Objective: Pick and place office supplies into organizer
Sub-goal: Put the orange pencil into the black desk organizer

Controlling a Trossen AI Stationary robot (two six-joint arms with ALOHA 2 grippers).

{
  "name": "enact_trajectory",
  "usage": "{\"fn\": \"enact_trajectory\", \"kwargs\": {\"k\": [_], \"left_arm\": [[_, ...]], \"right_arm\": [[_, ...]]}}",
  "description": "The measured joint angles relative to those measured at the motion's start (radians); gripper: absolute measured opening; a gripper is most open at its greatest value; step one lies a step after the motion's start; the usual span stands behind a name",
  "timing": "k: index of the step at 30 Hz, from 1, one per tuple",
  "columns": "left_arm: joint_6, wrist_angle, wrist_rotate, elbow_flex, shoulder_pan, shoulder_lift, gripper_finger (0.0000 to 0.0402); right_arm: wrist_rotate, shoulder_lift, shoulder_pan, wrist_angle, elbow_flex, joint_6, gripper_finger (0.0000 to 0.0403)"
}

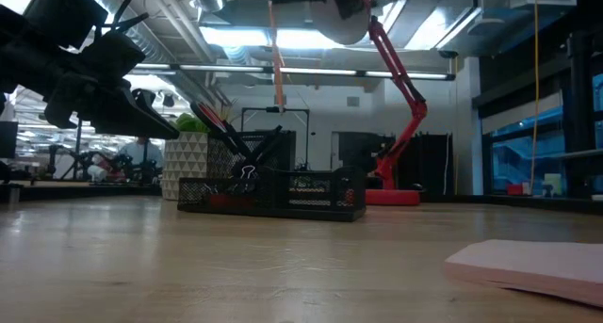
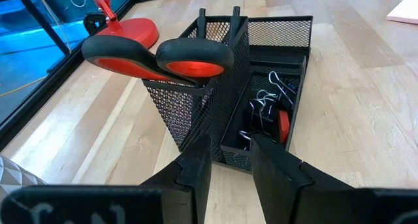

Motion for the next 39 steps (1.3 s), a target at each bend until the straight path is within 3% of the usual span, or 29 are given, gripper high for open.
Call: {"fn": "enact_trajectory", "kwargs": {"k": [19, 39], "left_arm": [[0.0, -0.008, 0.0, 0.0, 0.0, 0.0, 0.01], [0.0, -0.008, 0.0, 0.0, 0.0, 0.0, 0.01]], "right_arm": [[0.001, 0.125, -0.053, 0.117, 0.0, -0.098, 0.0008], [-0.015, 0.293, -0.055, 0.127, 0.0, -0.069, 0.0008]]}}
